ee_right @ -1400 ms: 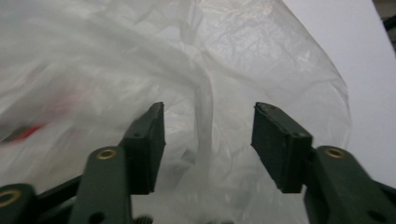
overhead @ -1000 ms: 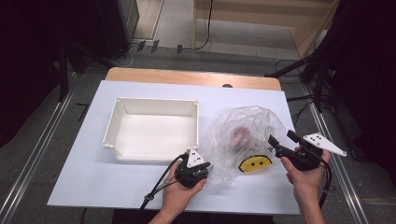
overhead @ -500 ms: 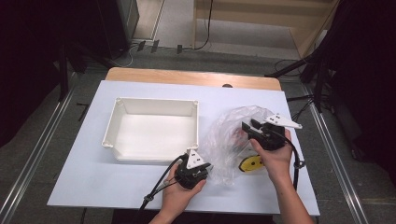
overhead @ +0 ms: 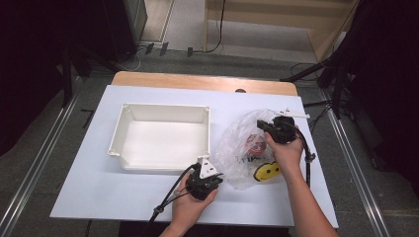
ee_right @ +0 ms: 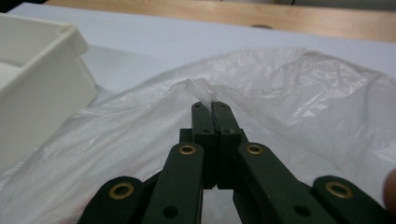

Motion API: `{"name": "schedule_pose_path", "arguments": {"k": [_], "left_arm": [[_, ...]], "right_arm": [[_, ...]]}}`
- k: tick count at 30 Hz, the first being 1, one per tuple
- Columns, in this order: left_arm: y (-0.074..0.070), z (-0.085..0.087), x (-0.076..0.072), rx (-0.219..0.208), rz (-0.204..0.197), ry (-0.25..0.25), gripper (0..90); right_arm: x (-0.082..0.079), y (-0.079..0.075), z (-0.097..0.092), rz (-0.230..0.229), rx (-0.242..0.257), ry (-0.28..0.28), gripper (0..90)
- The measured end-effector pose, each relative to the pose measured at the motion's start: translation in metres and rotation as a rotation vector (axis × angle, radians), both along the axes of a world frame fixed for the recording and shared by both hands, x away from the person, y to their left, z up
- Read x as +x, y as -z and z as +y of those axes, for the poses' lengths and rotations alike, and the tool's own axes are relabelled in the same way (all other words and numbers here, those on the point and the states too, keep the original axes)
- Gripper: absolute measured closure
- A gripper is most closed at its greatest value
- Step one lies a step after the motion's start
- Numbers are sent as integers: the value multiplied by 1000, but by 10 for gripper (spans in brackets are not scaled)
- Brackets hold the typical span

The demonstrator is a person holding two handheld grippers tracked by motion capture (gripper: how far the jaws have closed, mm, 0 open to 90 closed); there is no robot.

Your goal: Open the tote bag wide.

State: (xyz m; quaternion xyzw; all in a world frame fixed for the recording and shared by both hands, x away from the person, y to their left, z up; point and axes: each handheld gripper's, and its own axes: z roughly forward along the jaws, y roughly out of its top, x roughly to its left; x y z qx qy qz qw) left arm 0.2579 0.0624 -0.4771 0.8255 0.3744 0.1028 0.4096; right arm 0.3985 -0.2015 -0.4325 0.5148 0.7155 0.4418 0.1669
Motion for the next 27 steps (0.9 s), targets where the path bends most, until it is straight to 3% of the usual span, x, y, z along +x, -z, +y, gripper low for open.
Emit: {"name": "schedule_pose_path", "arguments": {"k": [3, 8, 12, 16, 17, 18, 21, 22, 25, 27], "left_arm": [[0, -1, 0, 14, -1, 2, 900], [0, -1, 0, 8, 0, 1, 900], [0, -2, 0, 20, -1, 1, 900], [0, -2, -1, 24, 1, 5, 900], [0, -2, -1, 22, 1, 5, 900], [0, -1, -1, 22, 0, 8, 900], [0, -1, -1, 17, -4, 13, 900], [0, -1, -1, 18, -5, 13, 900], [0, 0, 0, 5, 0, 16, 895], [-1, 1, 0, -7, 6, 18, 877]], "right_arm": [[7, 14, -9, 53, 15, 8, 900], [7, 40, -19, 117, -18, 40, 900], [5, 50, -19, 133, -55, 47, 900], [1, 54, -23, 126, -39, 66, 900], [-1, 53, -23, 120, -53, 80, 873], [-6, 48, -26, 77, -68, 133, 798], [-12, 40, -33, 46, -16, 156, 724], [-20, 30, -36, 25, 13, 140, 699], [-29, 20, -37, -8, 13, 103, 678], [-46, 6, -37, -65, 26, 57, 651]]}}
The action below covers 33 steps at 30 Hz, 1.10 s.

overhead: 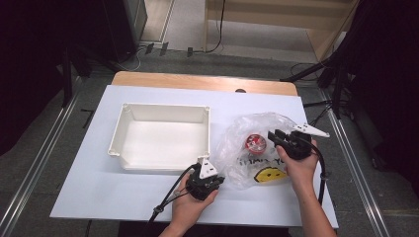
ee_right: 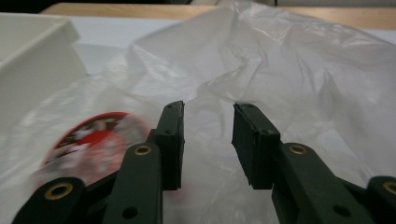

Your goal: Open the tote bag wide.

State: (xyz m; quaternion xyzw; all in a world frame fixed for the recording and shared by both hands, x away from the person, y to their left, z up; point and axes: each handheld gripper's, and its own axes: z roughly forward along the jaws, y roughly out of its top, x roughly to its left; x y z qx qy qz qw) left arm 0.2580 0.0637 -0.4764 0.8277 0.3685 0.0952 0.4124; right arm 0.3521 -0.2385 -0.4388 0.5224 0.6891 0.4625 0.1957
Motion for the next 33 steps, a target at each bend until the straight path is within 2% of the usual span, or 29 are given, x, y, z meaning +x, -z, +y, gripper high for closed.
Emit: {"name": "schedule_pose_path", "arguments": {"k": [1, 2, 3, 4, 5, 7, 8, 9, 11, 13, 14, 15, 17, 18, 19, 20, 22, 23, 24, 25, 29, 31, 32, 33], "left_arm": [[0, 1, 0, -6, 0, 4, 877], [0, 1, 0, -15, 0, 8, 869], [-1, 1, -1, -15, -3, 12, 848], [-1, 1, -1, -13, -7, 14, 846], [-1, 1, -1, -14, -11, 18, 846], [0, 1, -1, -16, -13, 19, 844], [0, 1, -1, -14, -12, 20, 844], [-1, 1, -1, -15, -9, 18, 844], [-1, 2, -1, -21, -7, 17, 845], [-1, 2, -2, -25, -10, 18, 847], [-1, 2, -2, -27, -12, 19, 852], [-1, 2, -2, -30, -11, 19, 852], [-1, 3, -1, -30, -9, 18, 858], [-1, 3, -1, -31, -8, 16, 862], [-1, 3, -1, -30, -8, 16, 864], [-1, 3, -1, -30, -9, 16, 865], [-1, 3, -2, -31, -10, 16, 867], [-1, 3, -1, -29, -9, 16, 867], [-1, 3, -1, -29, -9, 15, 868], [-1, 3, -1, -29, -9, 13, 869], [-1, 3, -1, -33, -11, 9, 866], [-1, 4, -2, -47, -13, 21, 828], [-2, 5, -2, -65, -16, 34, 797], [-3, 7, -3, -83, -22, 50, 739]], "right_arm": [[0, 0, 0, 0, 0, 0, 651], [-6, -4, -1, -21, 12, -8, 642], [-19, -11, -2, -48, 49, -31, 590], [-25, -13, -1, -56, 64, -44, 553], [-25, -13, -1, -56, 64, -44, 553], [-34, -14, 4, -51, 69, -78, 459], [-36, -12, 7, -37, 58, -98, 409], [-39, -5, 15, -7, 14, -109, 346], [-40, -2, 17, 2, 2, -114, 344], [-42, 8, 20, 17, -5, -119, 390], [-46, 15, 20, 16, 14, -136, 462], [-46, 15, 20, 16, 14, -136, 462], [-52, 19, 21, 5, 12, -146, 598], [-54, 21, 22, 8, -17, -142, 683], [-55, 24, 23, 29, -38, -148, 740], [-56, 26, 22, 43, -34, -151, 785], [-59, 35, 22, 104, -57, -149, 900], [-59, 35, 22, 104, -57, -149, 900], [-60, 38, 23, 131, -71, -149, 900], [-62, 43, 23, 176, -104, -157, 900], [-66, 45, 22, 195, -108, -158, 900], [-68, 44, 20, 193, -111, -160, 900], [-70, 44, 19, 188, -105, -161, 858], [-72, 42, 19, 169, -91, -157, 749]]}}
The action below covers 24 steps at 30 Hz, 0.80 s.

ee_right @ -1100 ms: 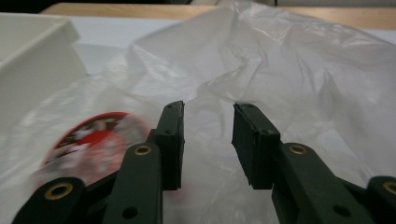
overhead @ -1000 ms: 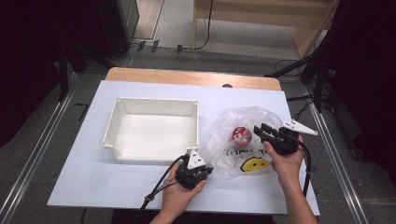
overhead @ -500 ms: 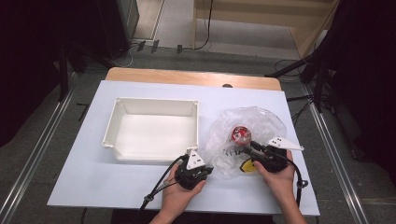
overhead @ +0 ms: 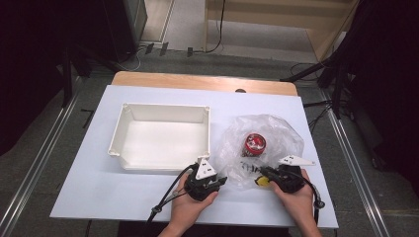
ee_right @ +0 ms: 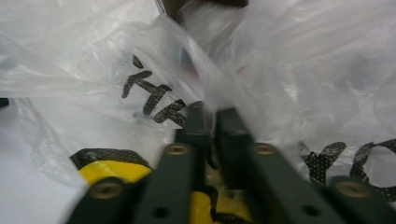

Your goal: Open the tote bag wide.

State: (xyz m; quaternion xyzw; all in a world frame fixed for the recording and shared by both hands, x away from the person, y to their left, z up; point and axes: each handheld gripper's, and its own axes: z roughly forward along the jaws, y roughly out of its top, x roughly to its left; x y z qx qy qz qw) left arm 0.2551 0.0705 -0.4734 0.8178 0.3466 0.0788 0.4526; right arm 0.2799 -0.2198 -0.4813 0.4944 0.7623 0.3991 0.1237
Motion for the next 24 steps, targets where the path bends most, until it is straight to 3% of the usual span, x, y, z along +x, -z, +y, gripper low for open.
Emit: {"name": "schedule_pose_path", "arguments": {"k": [1, 4, 6, 8, 12, 16, 18, 21, 24], "left_arm": [[-1, 2, -2, -34, -8, 16, 677], [-4, 8, -5, -93, -29, 27, 566], [-7, 11, -8, -133, -44, 22, 457], [-12, 13, -13, -186, -70, 51, 337], [-26, 14, -23, -225, -130, 65, 184], [-41, 22, -24, -316, -143, 44, 192], [-50, 24, -23, -346, -158, 53, 277], [-60, 19, -18, -335, -143, 31, 409], [-62, 14, -10, -356, -117, 17, 537]], "right_arm": [[-2, -3, -1, -18, 15, 9, 645], [-10, -14, -6, -59, 61, 28, 486], [-16, -25, -9, -95, 81, 29, 439], [-20, -32, -12, -124, 91, 37, 429], [-26, -47, -21, -189, 128, 63, 419], [-22, -65, -32, -247, 139, 95, 417], [-17, -73, -38, -267, 143, 126, 418], [-4, -84, -45, -295, 153, 170, 402], [13, -94, -46, -324, 170, 197, 296]]}}
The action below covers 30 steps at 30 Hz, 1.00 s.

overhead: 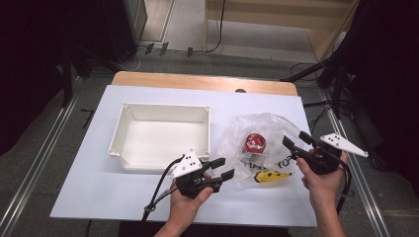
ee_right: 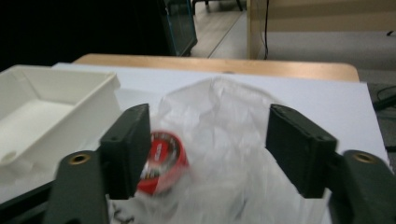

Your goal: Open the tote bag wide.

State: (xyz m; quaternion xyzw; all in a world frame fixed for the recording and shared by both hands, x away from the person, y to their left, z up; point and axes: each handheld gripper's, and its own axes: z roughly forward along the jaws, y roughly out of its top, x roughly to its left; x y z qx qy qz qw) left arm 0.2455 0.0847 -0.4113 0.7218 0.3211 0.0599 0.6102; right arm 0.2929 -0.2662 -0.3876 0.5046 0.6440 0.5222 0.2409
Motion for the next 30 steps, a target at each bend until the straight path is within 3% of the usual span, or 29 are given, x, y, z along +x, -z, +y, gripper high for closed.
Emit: {"name": "schedule_pose_path", "arguments": {"k": [2, 4, 8, 11, 13, 16, 18, 20, 22, 25, 28, 30], "left_arm": [[3, -6, 4, 37, -11, -38, 621], [9, -12, 8, 71, 11, -40, 697], [24, -26, 11, 187, 49, -54, 800], [37, -31, 19, 230, 166, -18, 826], [45, -33, 21, 286, 193, -21, 844], [55, -33, 22, 359, 210, -24, 874], [60, -32, 22, 378, 220, -18, 884], [66, -32, 22, 397, 246, -3, 886], [67, -33, 22, 418, 250, 11, 890], [68, -30, 23, 400, 279, 9, 899], [69, -28, 25, 390, 292, 8, 900], [68, -29, 23, 396, 278, 9, 884]], "right_arm": [[9, -5, 2, 4, -8, 10, 244], [22, -8, 6, 13, -22, 13, 215], [45, -6, 11, 50, -38, 32, 250], [59, 2, 8, 42, -43, 22, 437], [70, 13, 2, 84, -19, -4, 503], [85, 35, -6, 196, -4, 33, 707], [88, 47, -8, 238, 1, 19, 809], [89, 61, -6, 278, -37, 23, 871], [90, 75, -5, 316, -82, 35, 900], [92, 94, -9, 386, -133, 101, 900], [90, 101, -18, 378, -80, 109, 900], [85, 95, -16, 331, -105, 111, 801]]}}
